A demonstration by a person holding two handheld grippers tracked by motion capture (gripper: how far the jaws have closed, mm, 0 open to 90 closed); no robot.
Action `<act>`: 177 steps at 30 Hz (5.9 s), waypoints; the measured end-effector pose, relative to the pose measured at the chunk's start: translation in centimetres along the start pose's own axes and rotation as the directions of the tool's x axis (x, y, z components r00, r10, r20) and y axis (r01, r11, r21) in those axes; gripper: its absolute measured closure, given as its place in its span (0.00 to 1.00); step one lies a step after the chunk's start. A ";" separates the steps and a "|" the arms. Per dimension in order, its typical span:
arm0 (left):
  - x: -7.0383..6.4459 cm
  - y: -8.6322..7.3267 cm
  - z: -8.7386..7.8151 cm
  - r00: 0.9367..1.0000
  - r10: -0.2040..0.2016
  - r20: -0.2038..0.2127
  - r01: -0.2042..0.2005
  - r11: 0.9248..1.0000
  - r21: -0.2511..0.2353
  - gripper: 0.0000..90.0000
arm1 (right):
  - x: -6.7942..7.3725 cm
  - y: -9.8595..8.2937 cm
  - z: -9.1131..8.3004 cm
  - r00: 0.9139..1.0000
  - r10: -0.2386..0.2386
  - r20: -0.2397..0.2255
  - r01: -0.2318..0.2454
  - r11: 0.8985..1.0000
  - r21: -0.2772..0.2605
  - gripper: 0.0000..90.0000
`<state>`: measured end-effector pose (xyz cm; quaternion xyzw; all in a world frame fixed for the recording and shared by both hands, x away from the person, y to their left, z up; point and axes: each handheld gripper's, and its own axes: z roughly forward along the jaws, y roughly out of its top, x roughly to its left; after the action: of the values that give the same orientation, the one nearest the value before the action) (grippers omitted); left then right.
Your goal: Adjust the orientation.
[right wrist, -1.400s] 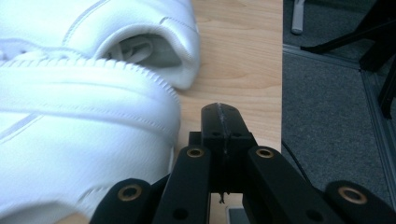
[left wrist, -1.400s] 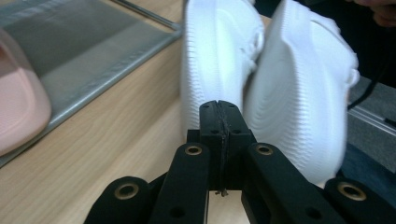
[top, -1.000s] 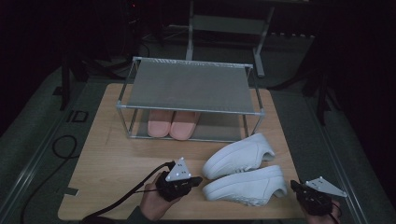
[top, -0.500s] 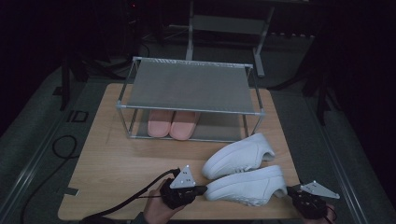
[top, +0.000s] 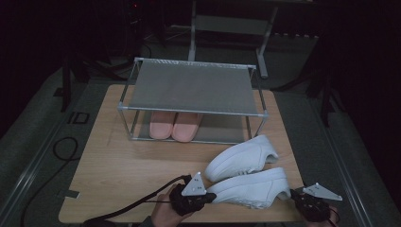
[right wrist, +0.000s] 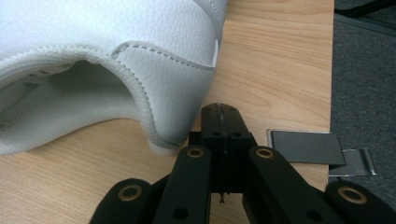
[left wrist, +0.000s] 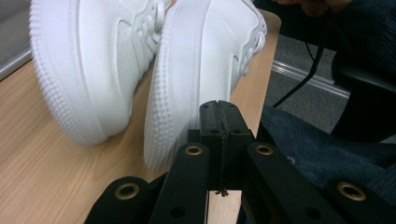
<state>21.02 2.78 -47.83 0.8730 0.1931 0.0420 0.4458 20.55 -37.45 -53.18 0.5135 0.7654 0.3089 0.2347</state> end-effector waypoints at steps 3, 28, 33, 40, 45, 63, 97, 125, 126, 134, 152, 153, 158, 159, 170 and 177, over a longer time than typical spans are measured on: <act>0.0 0.5 0.4 1.000 0.007 0.008 -0.007 1.000 -0.006 1.00 | 0.1 0.1 0.0 1.000 -0.001 0.003 0.001 1.000 0.000 1.00; 2.7 2.5 0.9 0.996 0.008 -0.085 -0.013 0.998 -0.066 1.00 | 0.9 0.3 -1.4 1.000 0.017 -0.022 -0.018 0.999 -0.037 1.00; 3.1 2.6 0.8 0.996 0.007 -0.086 -0.013 0.998 -0.068 1.00 | 1.4 0.4 -2.1 1.000 0.003 -0.021 -0.004 0.999 -0.053 1.00; 3.2 2.8 1.0 0.994 0.008 -0.107 -0.016 0.997 -0.073 1.00 | 1.7 0.9 -3.9 0.999 -0.023 -0.048 0.017 0.991 -0.132 1.00; 3.4 2.8 1.0 0.994 0.000 -0.105 -0.008 0.997 -0.074 1.00 | 2.3 1.6 -4.8 0.997 -0.062 -0.052 0.053 0.985 -0.165 1.00; 3.5 2.8 1.0 0.995 -0.004 -0.096 -0.003 0.997 -0.073 1.00 | 3.2 1.7 -3.2 0.996 -0.092 -0.002 0.091 0.989 -0.120 0.63; 2.4 2.7 0.3 0.994 0.029 -0.103 -0.032 0.999 -0.035 1.00 | 5.1 5.3 -4.2 0.996 -0.084 0.032 0.081 0.992 0.097 0.86; 3.2 1.9 0.0 0.993 0.005 -0.114 -0.008 1.000 -0.025 1.00 | 4.6 8.9 -2.4 0.999 0.002 -0.038 0.000 0.998 0.065 0.72; 3.3 1.8 0.0 0.993 0.001 -0.115 -0.004 1.000 -0.027 1.00 | 4.5 8.9 -2.7 0.999 0.003 -0.036 -0.002 0.999 0.051 0.71; 4.4 1.6 -0.2 0.990 -0.022 -0.141 0.018 0.999 -0.029 1.00 | 2.9 8.9 -3.1 1.000 0.003 -0.018 -0.003 1.000 -0.030 0.67; 6.9 0.7 -1.2 0.979 -0.070 -0.193 0.065 0.997 -0.031 0.98 | -0.3 8.6 0.4 1.000 0.021 0.003 -0.021 0.995 -0.095 0.62; 7.0 0.7 -1.2 0.978 -0.072 -0.194 0.067 0.997 -0.032 0.97 | -0.4 8.6 0.6 1.000 0.023 0.006 -0.022 0.995 -0.098 0.62; 7.3 0.6 -1.1 0.977 -0.073 -0.198 0.069 0.997 -0.027 0.97 | -0.7 8.4 1.6 1.000 0.022 0.022 -0.019 0.995 -0.102 0.58; 7.3 0.6 -1.1 0.977 -0.074 -0.199 0.070 0.997 -0.027 0.97 | -0.8 8.4 1.8 1.000 0.018 0.025 -0.016 0.995 -0.100 0.57; 7.9 0.4 -0.8 0.974 -0.087 -0.207 0.083 0.996 -0.026 0.96 | -1.3 8.0 2.9 0.999 0.011 0.054 -0.005 0.994 -0.109 0.47; 8.1 0.5 -0.7 0.974 -0.090 -0.210 0.086 0.996 -0.028 0.95 | -1.5 7.8 3.5 0.999 0.011 0.051 -0.005 0.995 -0.103 0.46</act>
<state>28.47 6.16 -47.82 0.8501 0.2774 0.1164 0.4322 28.51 -35.83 -50.01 0.5115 0.7401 0.3356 0.2794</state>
